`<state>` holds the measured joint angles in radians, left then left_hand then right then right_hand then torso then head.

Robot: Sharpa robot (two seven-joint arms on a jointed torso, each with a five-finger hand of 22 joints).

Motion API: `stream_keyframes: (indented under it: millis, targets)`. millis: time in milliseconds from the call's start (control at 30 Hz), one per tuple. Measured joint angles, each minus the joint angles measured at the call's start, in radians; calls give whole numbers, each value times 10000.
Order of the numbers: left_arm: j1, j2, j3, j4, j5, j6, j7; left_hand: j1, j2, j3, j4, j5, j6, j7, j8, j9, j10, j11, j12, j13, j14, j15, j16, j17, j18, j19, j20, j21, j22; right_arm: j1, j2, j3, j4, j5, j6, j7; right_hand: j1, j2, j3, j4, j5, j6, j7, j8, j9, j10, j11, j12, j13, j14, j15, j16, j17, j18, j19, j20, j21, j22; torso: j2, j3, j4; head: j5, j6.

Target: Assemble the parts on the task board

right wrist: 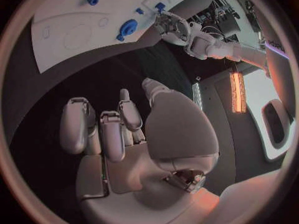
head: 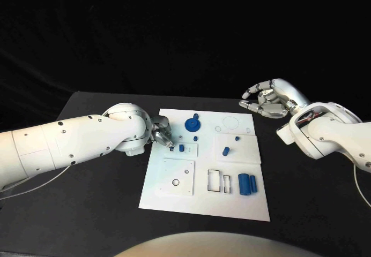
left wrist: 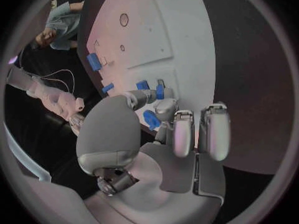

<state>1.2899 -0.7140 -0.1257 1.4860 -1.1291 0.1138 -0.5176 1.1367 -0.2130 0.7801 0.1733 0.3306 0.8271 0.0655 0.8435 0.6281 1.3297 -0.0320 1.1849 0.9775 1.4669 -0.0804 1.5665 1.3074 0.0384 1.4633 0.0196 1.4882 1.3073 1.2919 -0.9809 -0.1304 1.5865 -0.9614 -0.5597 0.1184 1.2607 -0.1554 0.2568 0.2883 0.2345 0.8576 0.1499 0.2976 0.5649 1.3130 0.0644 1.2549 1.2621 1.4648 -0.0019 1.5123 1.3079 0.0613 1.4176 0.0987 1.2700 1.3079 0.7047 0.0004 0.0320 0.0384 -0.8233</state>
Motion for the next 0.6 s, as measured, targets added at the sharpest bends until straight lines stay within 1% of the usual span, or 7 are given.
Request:
stream_keyframes:
  millis: [267,300,367,500,600]
  targets:
    - [-8,-29,-8,70,-51,94,7,1,1,2,-2,-2,11,-10,2,5,-1,0,0,21,0,0,0,0,1,0,0,0,0,0,-2,0,-1,0,0,4,0,0,0,0,0,0,0,0,-1,0,0,0,0,0,0,0,-1,1,0,0,0,-1,0,-2,0,-13,-22]
    - [-10,-35,-9,81,-56,106,7,1,1,5,-5,-2,11,-10,2,67,-1,1,0,21,0,0,0,0,0,0,0,0,0,0,-3,0,-1,0,0,4,0,0,0,0,0,0,0,0,-1,0,0,0,0,0,0,0,-1,1,0,0,0,-1,0,-2,0,-13,-25]
    - [-17,-46,-20,106,-68,135,4,2,2,7,-7,-5,12,-11,1,456,2,-2,0,21,0,0,0,0,0,0,0,-1,0,0,-5,0,0,0,0,5,0,0,0,0,0,0,0,0,-1,0,0,0,0,0,0,0,-1,0,0,0,0,-2,0,-1,-2,-13,-28]
    - [-19,-61,-16,127,-91,152,1,3,3,8,-9,-22,13,-12,0,456,40,-38,-1,21,0,1,0,0,0,0,0,0,0,-1,-7,0,0,0,0,6,0,0,0,0,0,0,0,0,-1,0,0,0,0,0,0,0,-1,0,0,0,0,-2,0,-1,-2,-12,-29]
    - [-19,-69,-16,135,-105,161,-3,-35,42,9,-9,-23,13,-12,6,456,40,-38,-1,20,-37,-35,0,0,1,0,1,-1,0,-1,-8,0,0,0,0,6,0,0,0,0,0,0,0,0,-2,0,0,0,0,0,0,0,-2,0,0,0,0,-3,0,1,-2,-11,-22]
